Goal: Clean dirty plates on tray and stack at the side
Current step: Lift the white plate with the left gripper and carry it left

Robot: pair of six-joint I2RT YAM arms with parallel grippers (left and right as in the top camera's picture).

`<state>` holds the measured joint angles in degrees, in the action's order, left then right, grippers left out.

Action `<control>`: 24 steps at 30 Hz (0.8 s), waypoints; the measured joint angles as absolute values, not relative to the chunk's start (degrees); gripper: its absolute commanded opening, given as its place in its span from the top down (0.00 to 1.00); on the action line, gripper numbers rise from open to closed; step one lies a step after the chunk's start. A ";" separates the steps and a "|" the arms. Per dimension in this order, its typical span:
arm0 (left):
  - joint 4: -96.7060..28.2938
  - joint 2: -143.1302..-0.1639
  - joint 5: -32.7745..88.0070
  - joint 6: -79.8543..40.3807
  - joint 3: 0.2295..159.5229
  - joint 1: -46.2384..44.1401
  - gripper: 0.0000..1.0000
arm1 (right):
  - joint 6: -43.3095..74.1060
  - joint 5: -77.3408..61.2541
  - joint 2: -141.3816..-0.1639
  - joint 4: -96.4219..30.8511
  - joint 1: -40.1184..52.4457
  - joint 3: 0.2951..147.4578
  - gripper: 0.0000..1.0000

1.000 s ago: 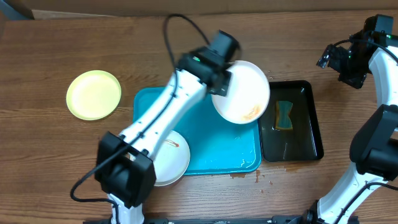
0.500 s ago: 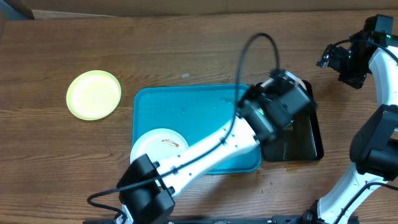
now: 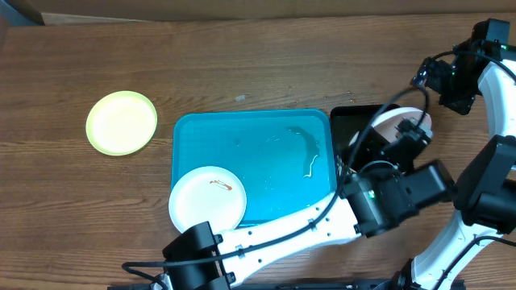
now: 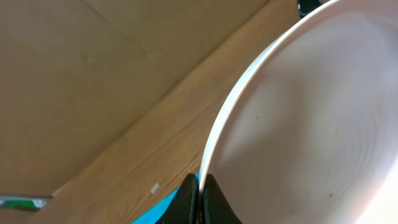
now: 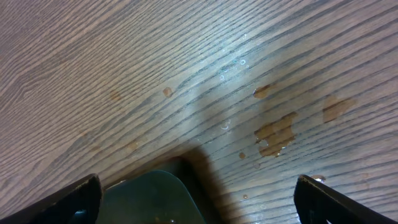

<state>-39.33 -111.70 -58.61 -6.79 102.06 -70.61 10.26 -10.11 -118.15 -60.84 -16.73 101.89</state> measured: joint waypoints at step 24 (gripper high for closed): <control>-34.33 -111.70 -65.45 -2.31 102.06 -69.80 0.96 | 10.26 -10.13 -118.15 -60.84 -16.73 101.89 0.00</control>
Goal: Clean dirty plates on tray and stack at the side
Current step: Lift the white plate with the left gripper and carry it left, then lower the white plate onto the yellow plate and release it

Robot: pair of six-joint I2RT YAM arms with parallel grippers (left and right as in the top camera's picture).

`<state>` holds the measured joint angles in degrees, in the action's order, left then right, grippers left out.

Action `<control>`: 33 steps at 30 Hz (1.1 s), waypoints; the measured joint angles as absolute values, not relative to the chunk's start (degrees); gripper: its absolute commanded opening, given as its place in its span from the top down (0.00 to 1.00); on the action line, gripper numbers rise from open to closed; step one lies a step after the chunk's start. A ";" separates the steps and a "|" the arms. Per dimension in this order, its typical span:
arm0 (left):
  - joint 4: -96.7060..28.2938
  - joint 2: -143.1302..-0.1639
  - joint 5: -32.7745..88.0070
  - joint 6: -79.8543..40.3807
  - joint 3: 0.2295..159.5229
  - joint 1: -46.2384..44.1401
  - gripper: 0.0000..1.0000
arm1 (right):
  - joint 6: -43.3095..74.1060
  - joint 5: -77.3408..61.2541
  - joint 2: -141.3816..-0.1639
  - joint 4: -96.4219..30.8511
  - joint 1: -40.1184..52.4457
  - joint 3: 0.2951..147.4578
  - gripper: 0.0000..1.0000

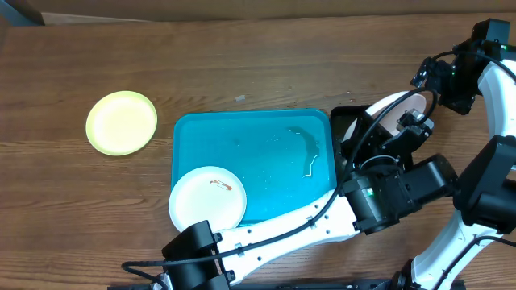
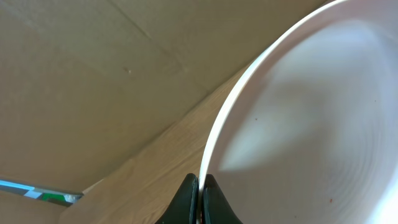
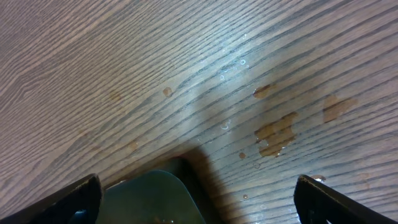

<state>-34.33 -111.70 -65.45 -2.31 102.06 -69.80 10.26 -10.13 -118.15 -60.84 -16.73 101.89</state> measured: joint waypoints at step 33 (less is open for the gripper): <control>-73.36 -88.40 -12.78 -27.16 104.18 -7.99 0.96 | 10.28 -10.13 -118.15 -60.80 -16.73 101.89 0.00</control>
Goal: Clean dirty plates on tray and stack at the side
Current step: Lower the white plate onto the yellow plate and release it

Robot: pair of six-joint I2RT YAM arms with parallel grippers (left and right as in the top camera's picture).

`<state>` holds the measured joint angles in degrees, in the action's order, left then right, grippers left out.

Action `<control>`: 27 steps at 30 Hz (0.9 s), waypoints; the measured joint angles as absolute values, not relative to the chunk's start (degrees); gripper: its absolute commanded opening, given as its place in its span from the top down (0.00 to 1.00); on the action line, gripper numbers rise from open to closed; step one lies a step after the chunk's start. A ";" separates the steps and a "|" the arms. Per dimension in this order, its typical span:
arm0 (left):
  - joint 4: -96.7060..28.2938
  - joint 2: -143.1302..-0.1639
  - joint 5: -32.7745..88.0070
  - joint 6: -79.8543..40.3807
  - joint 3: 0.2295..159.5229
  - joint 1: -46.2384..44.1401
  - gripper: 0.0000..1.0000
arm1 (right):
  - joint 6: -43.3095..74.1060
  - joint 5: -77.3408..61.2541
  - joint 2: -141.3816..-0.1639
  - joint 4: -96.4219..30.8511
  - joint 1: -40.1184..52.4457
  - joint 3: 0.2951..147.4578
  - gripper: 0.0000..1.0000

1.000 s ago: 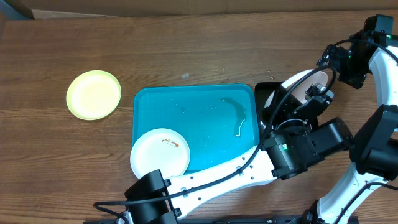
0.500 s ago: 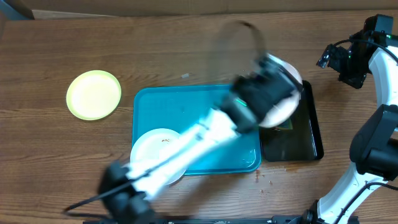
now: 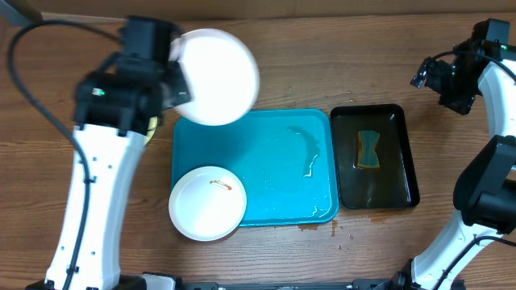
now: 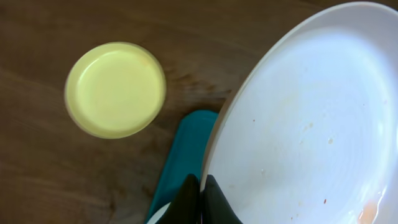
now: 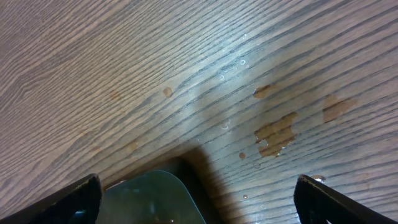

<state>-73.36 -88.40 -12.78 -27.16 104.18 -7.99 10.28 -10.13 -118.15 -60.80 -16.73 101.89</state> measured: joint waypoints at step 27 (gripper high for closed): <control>-56.47 -88.64 -11.09 -28.88 74.78 26.72 0.96 | 10.28 -10.11 -118.15 -60.84 -16.73 101.89 0.00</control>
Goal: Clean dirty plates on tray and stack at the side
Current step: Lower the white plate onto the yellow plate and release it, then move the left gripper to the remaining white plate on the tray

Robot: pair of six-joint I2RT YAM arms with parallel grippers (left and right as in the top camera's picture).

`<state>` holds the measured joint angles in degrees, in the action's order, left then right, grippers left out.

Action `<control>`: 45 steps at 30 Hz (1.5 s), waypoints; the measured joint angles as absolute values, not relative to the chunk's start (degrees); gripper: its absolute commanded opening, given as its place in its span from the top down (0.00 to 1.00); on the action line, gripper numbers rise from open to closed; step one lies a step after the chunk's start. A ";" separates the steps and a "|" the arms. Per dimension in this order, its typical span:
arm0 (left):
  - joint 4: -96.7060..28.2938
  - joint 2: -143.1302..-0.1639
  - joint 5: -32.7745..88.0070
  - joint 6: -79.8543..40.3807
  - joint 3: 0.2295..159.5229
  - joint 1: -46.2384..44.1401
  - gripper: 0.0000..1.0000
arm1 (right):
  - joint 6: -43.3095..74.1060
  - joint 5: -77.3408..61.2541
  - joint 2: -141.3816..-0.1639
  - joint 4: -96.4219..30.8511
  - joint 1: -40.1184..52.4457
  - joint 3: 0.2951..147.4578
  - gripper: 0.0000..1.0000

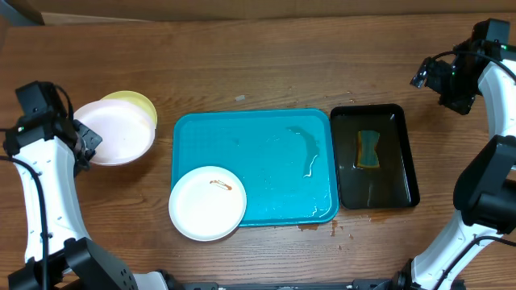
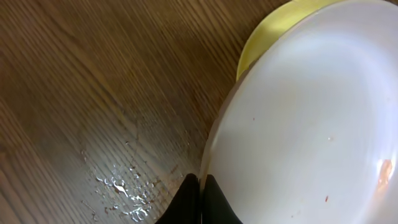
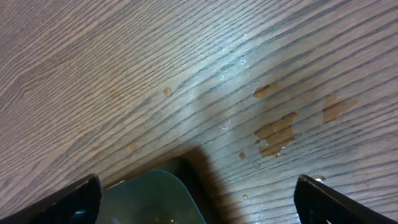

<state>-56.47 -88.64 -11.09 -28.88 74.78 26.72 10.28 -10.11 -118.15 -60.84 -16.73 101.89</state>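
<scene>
My left gripper [image 1: 81, 138] [image 2: 200, 194] is shut on the rim of a white plate [image 1: 118, 133] [image 2: 311, 124], which it holds over the yellow plate [image 1: 139, 101] [image 2: 273, 28] at the table's left side. I cannot tell whether the two plates touch. A second white plate [image 1: 207, 203] with a reddish smear lies at the near left corner of the blue tray [image 1: 274, 137]. My right gripper [image 1: 443, 80] [image 3: 198, 199] stands open above the bare wood at the far right, nothing between its fingers.
A black bin [image 1: 400, 181] with a yellow-green sponge [image 1: 368, 150] in it stands right of the tray; its corner [image 3: 155, 196] shows in the right wrist view. Water drops and brown spots mark the wood there and by the left plate.
My left gripper has carried the white plate from above the tray's far left corner down and left to over the yellow plate. The right arm has not moved.
My left gripper held the white plate tilted over the black bin at the right. Then it held the plate high above the tray's far left corner. Now the plate sits over the yellow plate at the left. The right gripper stayed open throughout.
</scene>
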 measured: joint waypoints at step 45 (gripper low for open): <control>-33.61 -100.20 -4.95 -26.17 68.29 27.16 0.16 | 10.28 -10.11 -118.15 -60.82 -16.73 101.89 0.00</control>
